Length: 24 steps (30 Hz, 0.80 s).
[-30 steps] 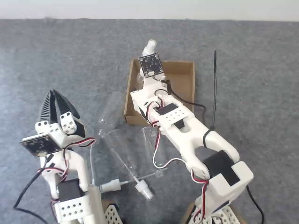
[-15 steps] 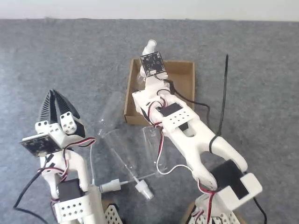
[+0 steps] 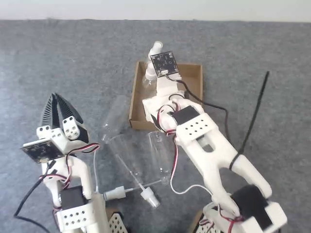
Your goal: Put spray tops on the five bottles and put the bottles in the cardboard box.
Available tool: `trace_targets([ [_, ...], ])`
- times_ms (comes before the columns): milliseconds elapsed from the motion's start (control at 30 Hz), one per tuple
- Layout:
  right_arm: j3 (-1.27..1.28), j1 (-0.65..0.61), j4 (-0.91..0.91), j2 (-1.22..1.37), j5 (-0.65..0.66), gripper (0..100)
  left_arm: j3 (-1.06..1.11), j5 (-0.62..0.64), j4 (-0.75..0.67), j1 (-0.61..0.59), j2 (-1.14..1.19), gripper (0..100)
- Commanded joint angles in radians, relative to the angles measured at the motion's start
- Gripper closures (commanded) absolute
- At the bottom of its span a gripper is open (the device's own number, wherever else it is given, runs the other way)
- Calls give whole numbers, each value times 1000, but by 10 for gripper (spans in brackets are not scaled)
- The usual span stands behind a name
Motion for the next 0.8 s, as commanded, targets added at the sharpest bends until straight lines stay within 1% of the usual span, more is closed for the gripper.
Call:
trace_targets([
  [0,-14,5,110,-114,-25,595,-8,-8,-29,-5,-21,985],
  [167,-14,31,213,-166,-60,596,-8,-8,-29,-5,-21,985],
  [300,-14,21,331,-219,-60,596,-8,-8,-29,-5,-21,985],
  [467,-12,-21,464,-311,-63,596,-8,-8,-29,-5,-21,985],
  [633,-12,-99,602,-341,-63,596,-8,-8,-29,-5,-21,985],
  [700,-11,-137,633,-341,-63,596,-8,-8,-29,-5,-21,985],
  [767,17,-166,627,-341,-63,596,-8,-8,-29,-5,-21,985],
])
